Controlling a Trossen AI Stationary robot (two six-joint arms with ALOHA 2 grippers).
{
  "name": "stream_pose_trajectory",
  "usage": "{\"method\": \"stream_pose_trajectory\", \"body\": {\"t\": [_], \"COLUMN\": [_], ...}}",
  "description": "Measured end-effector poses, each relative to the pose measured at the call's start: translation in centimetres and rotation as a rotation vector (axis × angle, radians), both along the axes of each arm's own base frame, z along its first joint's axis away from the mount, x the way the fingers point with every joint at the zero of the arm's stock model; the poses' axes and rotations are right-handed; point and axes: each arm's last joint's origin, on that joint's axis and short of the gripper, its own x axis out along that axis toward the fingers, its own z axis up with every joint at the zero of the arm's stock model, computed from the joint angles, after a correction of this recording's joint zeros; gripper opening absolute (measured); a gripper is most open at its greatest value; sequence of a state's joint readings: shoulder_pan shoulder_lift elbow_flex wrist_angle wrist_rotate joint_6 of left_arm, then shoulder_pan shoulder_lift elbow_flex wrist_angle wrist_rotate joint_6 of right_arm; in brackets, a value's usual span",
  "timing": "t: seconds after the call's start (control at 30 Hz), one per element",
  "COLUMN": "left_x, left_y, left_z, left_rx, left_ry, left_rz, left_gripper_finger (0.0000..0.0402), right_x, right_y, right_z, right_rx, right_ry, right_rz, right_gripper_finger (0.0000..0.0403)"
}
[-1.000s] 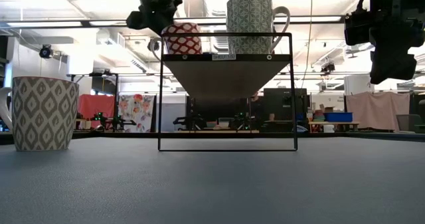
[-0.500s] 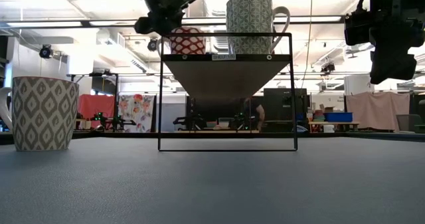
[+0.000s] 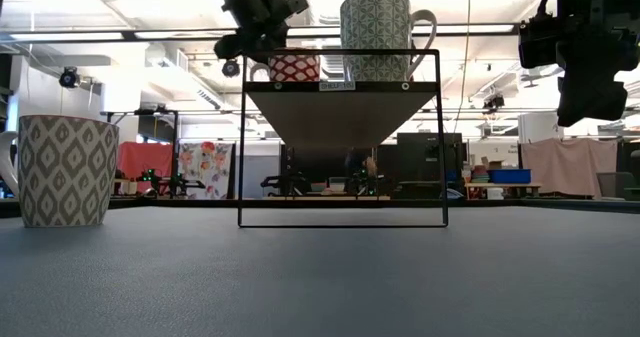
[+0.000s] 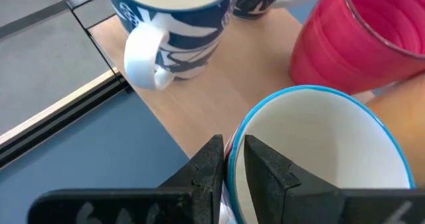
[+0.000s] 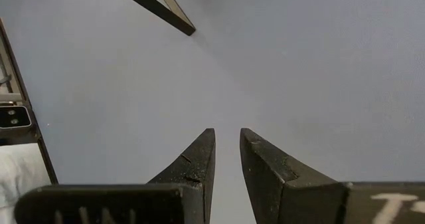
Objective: Place coffee mugs
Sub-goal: Put the red patterned mug on the shelf
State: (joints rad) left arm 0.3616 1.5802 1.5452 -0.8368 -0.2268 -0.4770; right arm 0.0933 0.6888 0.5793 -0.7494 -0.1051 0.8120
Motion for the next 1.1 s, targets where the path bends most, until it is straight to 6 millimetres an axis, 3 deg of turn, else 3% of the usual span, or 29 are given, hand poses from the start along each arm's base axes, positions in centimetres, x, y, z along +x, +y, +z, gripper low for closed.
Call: {"method": "stream_pose_trajectory", "body": {"t": [0.6,0.73,0.9,1.1], "left_x": [0.8,0.5,0.4,-0.2], "left_y": [0.8,0.4,-1.0,-2.2], "left_z": [0.2,1.1,3.2,3.3], "left_rx": [0.06,0.073,0.166,0.158], "left_ry": [-0.072,-0.092,-0.08,-0.004], "left_rz": [0.055,0.035,-0.137,-0.396], "left_gripper_finger": [0.0042,0.0042,0.0042,0.0051], "right_x": [0.0,0.0,0.0,0.0], "right_y": [0.0,0.0,0.0,0.0], "right_z": [0.0,0.0,0.0,0.0], "right_rx": [0.0,0.0,0.0,0.0], "right_ry": [0.0,0.0,0.0,0.0], "right_rz": [0.0,0.0,0.0,0.0], "right_gripper_finger": [0.0061,0.0061,0.0061,0.0061]}}
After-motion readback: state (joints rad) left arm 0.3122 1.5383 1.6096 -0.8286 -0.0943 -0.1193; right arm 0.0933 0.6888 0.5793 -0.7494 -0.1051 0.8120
